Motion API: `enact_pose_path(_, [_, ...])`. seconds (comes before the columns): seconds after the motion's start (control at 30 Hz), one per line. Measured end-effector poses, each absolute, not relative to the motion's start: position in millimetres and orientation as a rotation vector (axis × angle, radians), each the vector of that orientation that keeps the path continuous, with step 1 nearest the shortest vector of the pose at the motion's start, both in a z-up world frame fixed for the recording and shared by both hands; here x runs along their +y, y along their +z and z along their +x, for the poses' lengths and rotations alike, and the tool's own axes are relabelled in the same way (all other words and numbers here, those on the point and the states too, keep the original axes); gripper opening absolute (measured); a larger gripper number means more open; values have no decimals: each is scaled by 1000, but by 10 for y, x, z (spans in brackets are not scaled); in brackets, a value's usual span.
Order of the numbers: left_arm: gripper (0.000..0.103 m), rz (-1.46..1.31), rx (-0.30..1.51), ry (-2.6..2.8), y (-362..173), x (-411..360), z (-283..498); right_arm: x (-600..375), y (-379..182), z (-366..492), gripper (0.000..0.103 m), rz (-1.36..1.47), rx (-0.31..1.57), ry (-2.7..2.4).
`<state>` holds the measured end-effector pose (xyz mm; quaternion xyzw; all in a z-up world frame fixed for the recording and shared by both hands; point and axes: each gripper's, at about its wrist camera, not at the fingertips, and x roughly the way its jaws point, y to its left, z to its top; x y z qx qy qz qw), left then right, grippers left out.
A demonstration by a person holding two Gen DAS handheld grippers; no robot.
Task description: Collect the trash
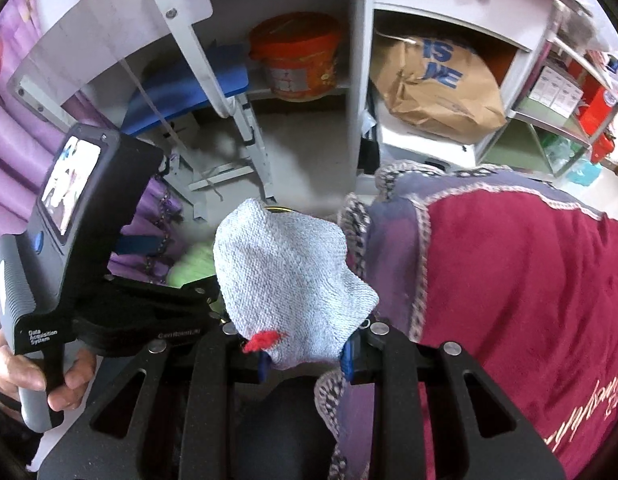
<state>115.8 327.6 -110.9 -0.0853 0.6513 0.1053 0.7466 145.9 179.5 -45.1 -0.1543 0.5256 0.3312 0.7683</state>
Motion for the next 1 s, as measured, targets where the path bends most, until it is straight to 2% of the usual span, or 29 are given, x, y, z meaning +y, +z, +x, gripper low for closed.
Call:
enact_pose_path(0.27, [88,-130,1390,342,-1050,3543,1062,2163,-660,1512,25,-385,1171,770])
enact_pose_path(0.33, [91,-126,1390,388,-1052,3646,991,2270,-732,1500,35,-412,1177,780])
enact_pose_path(0.43, [91,-146,1404,403,-1067,3731,908,2416,-841,1492,42,-437,1193,790])
enact_pose_path(0.5, [91,-157,1410,402,-1091,3770,855,2505,-914,1486,61,-454,1217,806])
enact_pose_path(0.7, [92,-181,1435,392,-1170,3793,773,2585,-934,1446,71,-479,1197,807])
enact_pose_path(1.0, [91,-183,1406,312,-1075,3610,726,2212,-815,1315,77,-469,1149,731])
